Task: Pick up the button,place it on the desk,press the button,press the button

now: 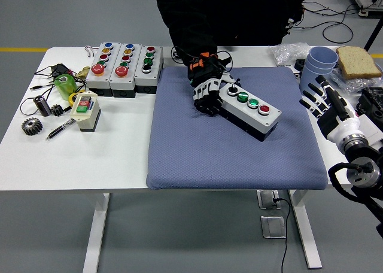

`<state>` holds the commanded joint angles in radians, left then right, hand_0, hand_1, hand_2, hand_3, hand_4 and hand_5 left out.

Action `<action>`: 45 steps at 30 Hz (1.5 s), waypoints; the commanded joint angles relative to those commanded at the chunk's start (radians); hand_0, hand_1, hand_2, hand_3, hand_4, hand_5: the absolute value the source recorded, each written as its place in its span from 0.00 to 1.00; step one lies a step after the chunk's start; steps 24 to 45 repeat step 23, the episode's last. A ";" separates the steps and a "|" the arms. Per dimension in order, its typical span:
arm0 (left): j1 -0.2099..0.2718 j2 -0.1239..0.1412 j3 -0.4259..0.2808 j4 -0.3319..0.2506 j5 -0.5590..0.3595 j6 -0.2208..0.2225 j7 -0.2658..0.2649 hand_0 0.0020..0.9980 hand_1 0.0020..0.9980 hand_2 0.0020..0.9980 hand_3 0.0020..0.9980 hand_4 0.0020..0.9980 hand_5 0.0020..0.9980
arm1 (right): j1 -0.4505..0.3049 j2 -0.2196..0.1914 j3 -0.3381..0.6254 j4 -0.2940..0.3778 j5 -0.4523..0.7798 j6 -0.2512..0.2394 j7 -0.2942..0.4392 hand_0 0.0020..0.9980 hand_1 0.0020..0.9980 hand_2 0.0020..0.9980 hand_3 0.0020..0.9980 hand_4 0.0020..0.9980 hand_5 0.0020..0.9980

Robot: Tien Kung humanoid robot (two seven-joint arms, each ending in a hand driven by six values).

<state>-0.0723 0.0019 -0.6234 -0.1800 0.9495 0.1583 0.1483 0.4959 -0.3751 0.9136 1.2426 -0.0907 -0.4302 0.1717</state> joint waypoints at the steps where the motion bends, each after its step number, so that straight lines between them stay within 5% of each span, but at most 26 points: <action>1: 0.000 0.000 -0.001 0.000 0.001 0.000 0.000 0.62 0.66 0.68 0.59 0.33 0.64 | 0.000 0.000 -0.001 0.000 0.000 0.000 0.000 0.71 0.64 0.70 0.66 0.76 0.37; 45: 0.008 -0.001 -0.011 0.000 0.016 -0.002 0.003 0.62 0.66 0.68 0.59 0.33 0.65 | 0.002 0.009 -0.007 -0.001 0.012 -0.008 0.010 0.71 0.64 0.70 0.65 0.76 0.36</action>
